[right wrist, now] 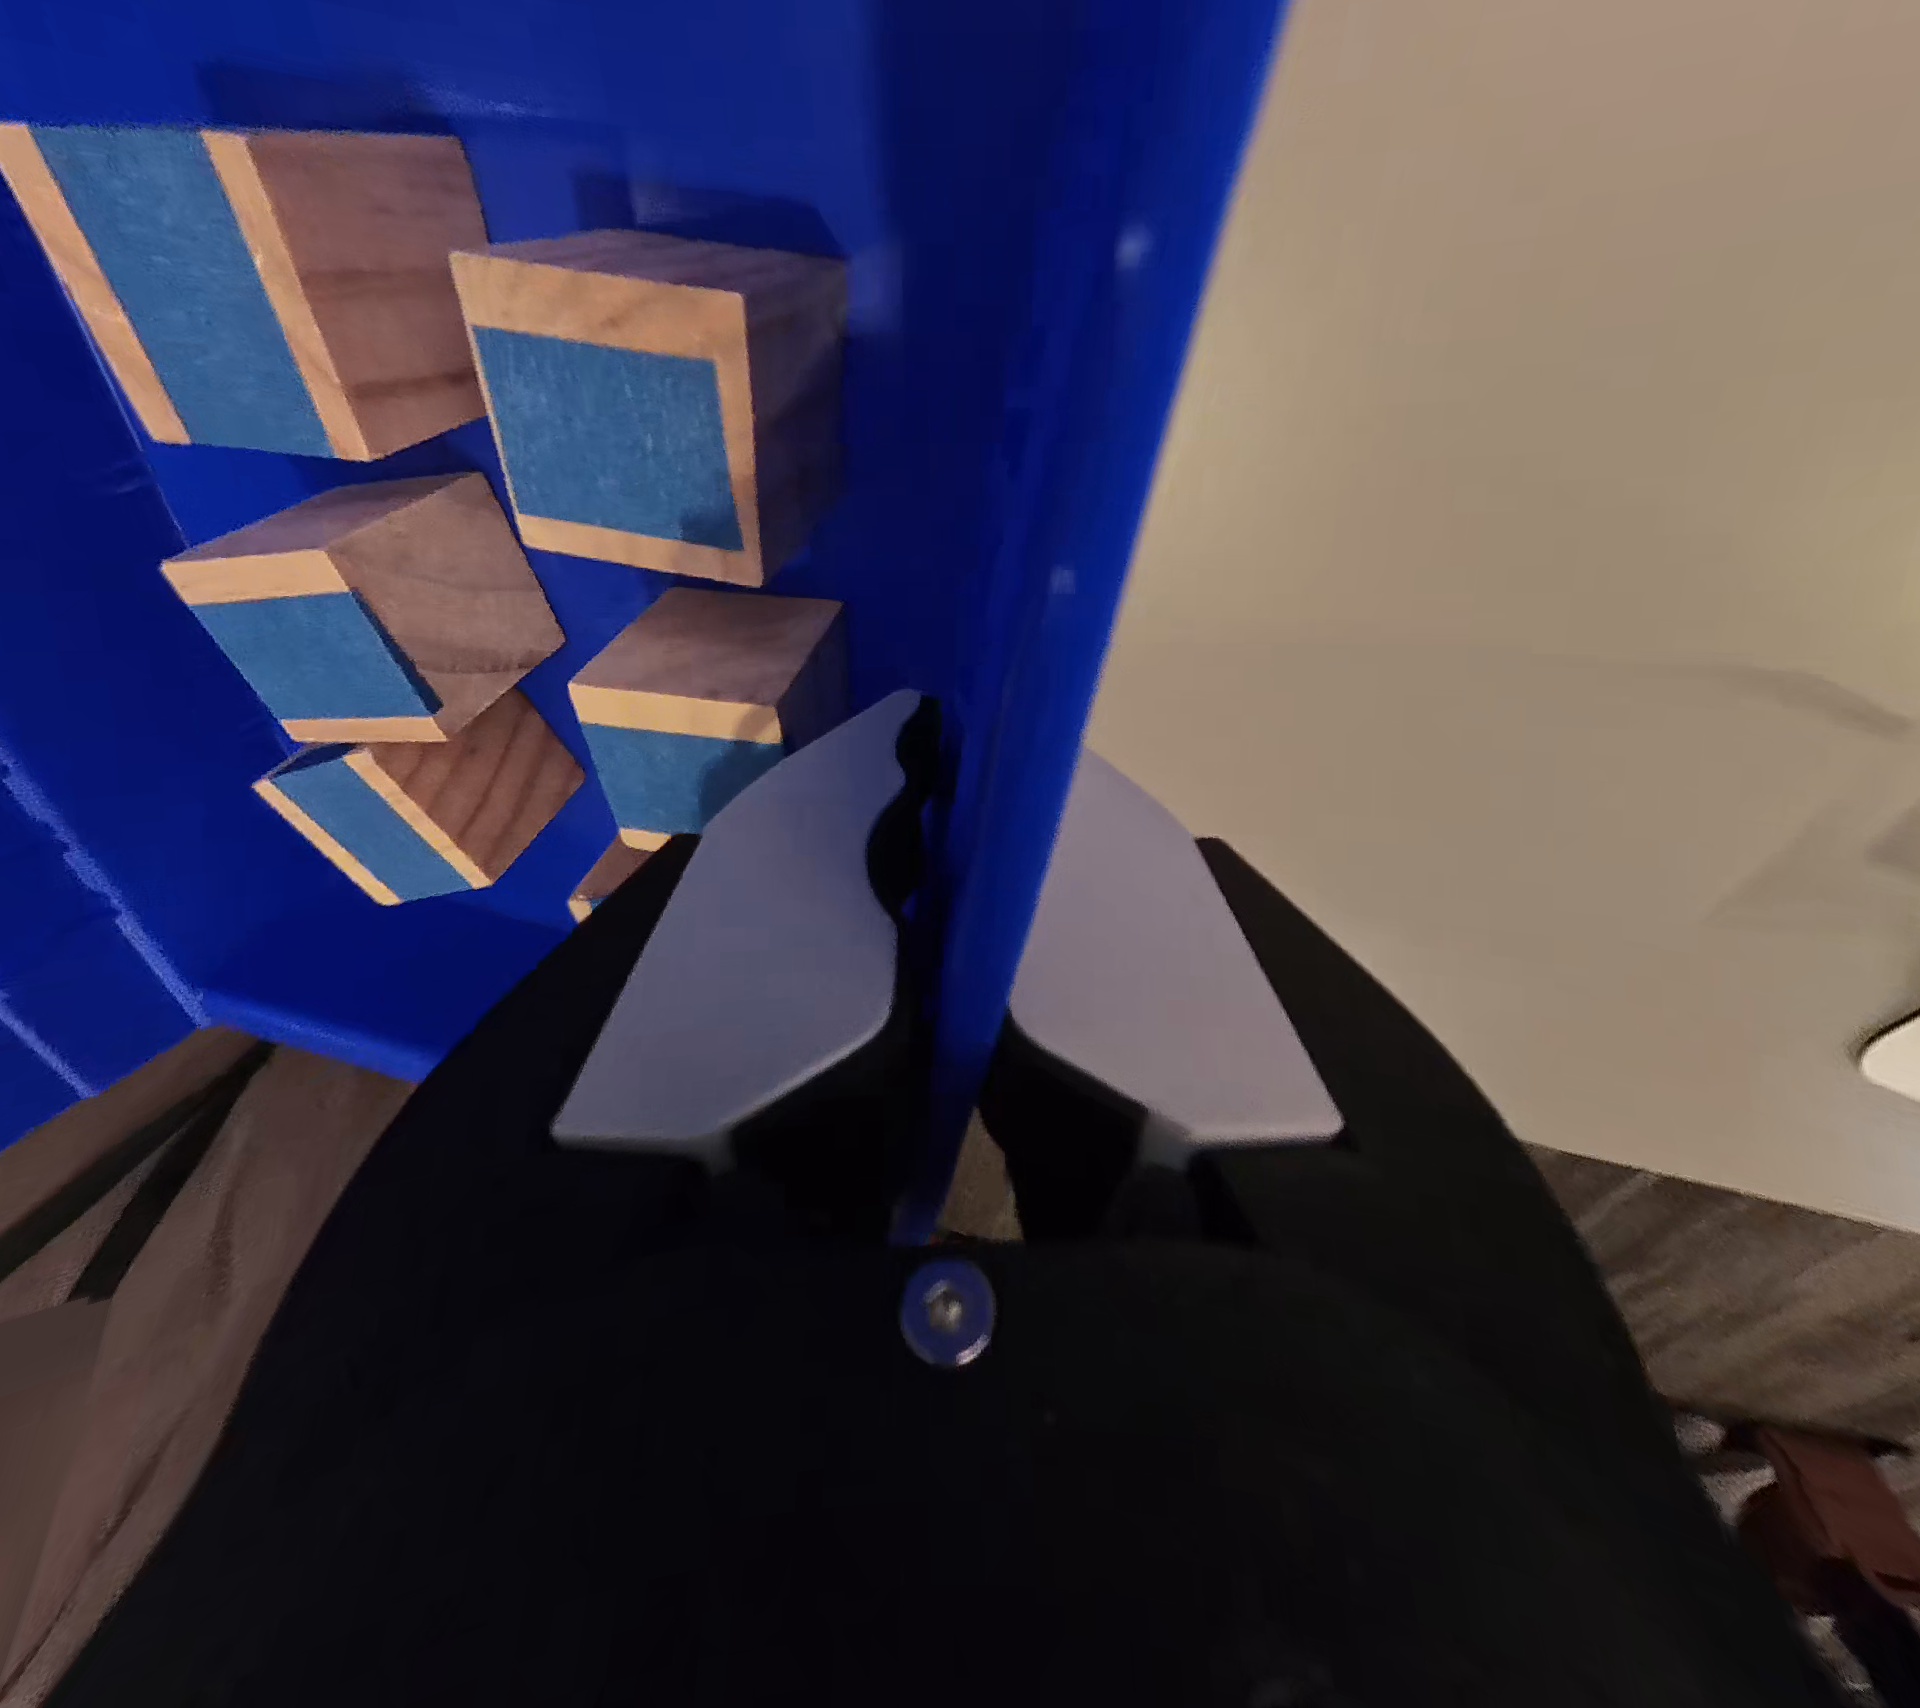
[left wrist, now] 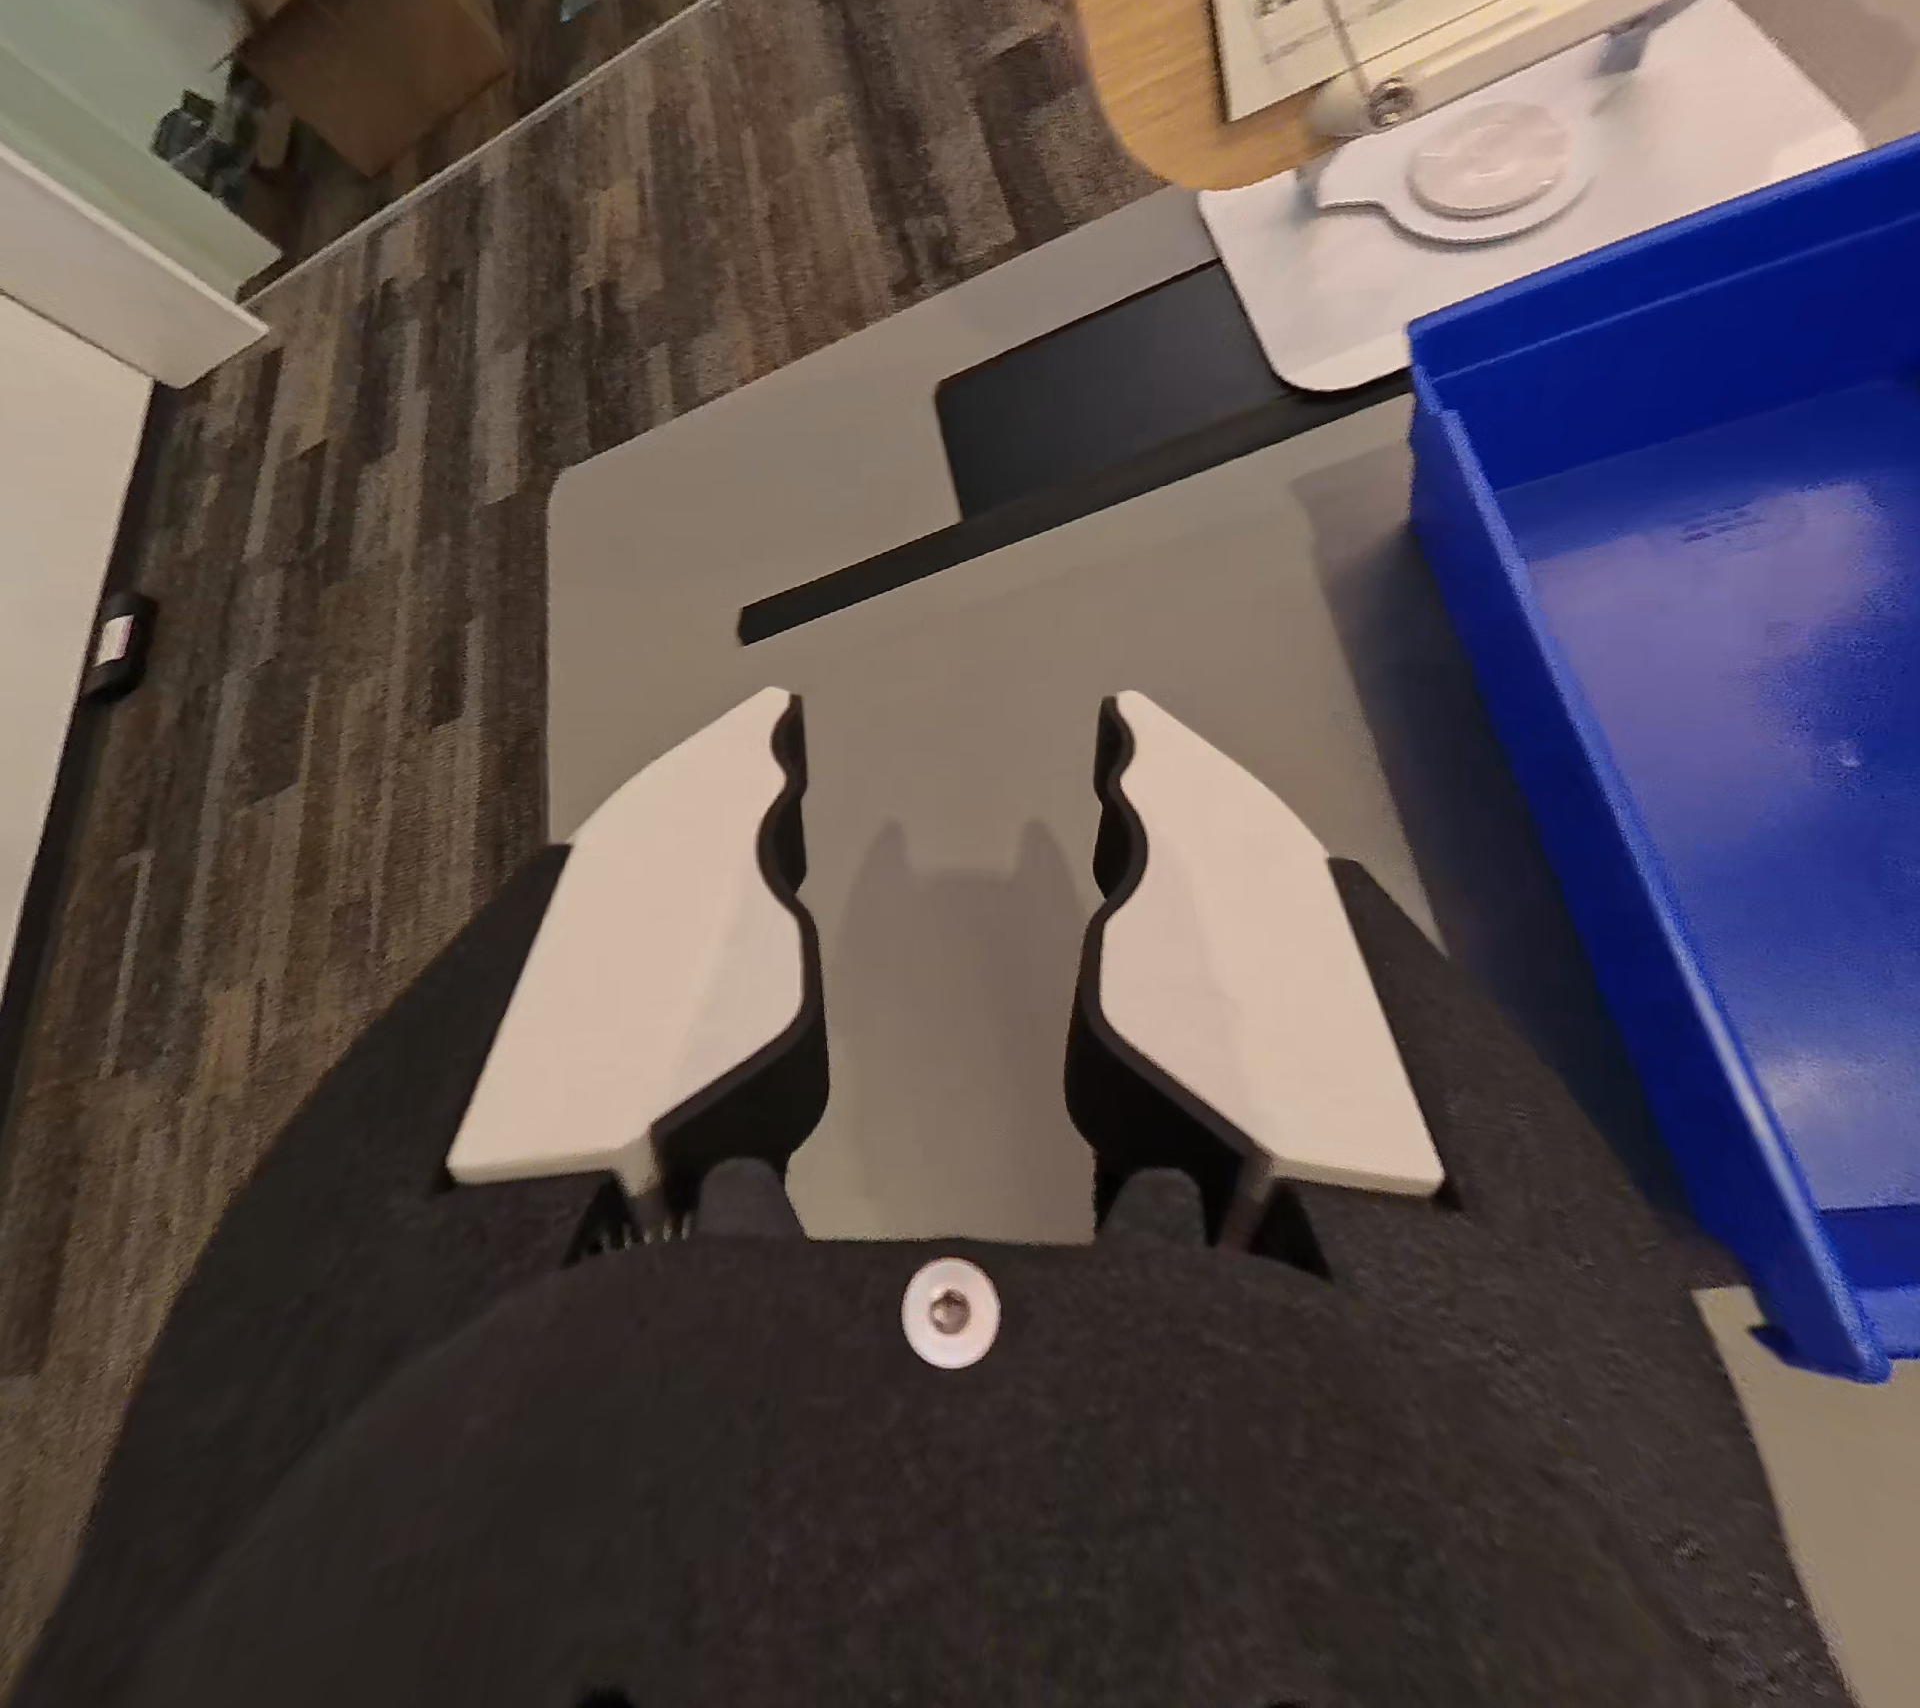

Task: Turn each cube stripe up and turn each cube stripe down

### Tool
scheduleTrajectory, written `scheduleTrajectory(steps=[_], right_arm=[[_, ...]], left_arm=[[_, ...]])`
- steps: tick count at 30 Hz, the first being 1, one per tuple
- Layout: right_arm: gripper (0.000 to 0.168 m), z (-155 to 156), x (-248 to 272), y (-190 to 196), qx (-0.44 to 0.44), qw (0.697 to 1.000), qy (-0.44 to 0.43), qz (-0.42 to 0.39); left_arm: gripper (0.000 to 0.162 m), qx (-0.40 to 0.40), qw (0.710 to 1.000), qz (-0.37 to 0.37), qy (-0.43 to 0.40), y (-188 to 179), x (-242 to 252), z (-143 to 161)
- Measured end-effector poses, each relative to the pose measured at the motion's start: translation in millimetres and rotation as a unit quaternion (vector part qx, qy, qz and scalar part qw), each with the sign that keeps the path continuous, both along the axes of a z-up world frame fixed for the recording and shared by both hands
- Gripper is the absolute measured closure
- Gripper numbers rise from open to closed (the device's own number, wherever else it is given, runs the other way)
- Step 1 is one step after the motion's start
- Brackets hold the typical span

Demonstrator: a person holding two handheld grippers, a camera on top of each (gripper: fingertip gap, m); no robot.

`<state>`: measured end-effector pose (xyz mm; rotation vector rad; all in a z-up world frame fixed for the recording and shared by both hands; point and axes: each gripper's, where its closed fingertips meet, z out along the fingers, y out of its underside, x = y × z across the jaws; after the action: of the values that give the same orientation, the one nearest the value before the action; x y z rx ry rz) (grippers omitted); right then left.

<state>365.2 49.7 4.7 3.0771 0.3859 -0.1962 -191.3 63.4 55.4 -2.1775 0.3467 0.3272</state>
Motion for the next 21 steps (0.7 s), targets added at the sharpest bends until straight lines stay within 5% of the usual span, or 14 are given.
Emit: scheduleTrajectory(steps=[6,21], right_arm=[[0.163,20.2,-114.8,24.6,-0.004,0.994,0.016,0.104],[0.162,10.6,-415.7,47.3,-0.028,0.95,0.08,0.302]], left_arm=[[0.109,0.018,0.999,0.036,-0.023,-16.7,-40.2,11.8],[0.105,0.032,0.984,0.165,-0.06,-98.1,-150.2,29.1]])
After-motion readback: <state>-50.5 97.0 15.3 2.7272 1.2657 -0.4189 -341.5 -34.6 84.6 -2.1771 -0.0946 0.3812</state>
